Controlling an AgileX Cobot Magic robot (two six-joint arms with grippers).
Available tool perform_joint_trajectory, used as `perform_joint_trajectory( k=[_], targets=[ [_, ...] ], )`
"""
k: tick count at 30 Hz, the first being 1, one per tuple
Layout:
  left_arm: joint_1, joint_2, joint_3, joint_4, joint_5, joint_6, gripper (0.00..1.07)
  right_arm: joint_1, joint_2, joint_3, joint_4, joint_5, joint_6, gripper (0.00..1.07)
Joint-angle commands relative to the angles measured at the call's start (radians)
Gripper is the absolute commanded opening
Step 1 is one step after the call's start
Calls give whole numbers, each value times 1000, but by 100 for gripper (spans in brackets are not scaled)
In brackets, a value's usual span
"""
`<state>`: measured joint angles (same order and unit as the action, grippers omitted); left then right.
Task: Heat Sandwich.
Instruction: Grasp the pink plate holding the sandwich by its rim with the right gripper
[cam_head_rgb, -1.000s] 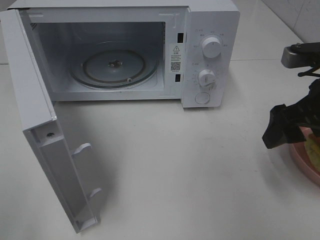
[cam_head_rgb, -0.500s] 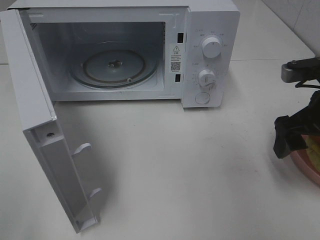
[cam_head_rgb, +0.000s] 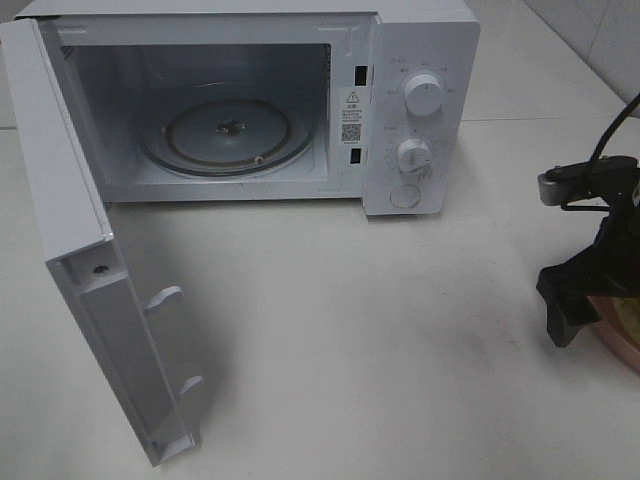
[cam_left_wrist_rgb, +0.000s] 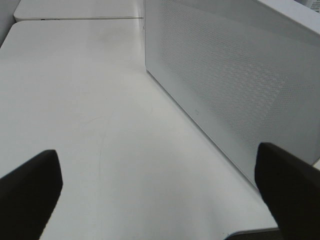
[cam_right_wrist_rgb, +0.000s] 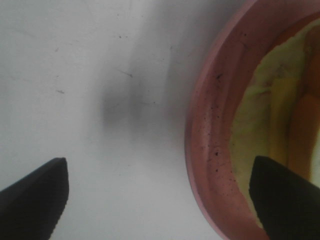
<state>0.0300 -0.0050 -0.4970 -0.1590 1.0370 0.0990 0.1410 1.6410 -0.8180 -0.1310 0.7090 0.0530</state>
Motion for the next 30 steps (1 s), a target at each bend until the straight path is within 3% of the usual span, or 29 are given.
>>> perform_joint_trajectory(
  k=[1, 30],
  targets=[
    [-5, -26, 5, -6, -10, -3, 103, -3, 26, -2, -22, -8, 19, 92],
    [-5, -26, 5, -6, -10, -3, 103, -3, 152, -2, -31, -78, 25, 86]
  ],
)
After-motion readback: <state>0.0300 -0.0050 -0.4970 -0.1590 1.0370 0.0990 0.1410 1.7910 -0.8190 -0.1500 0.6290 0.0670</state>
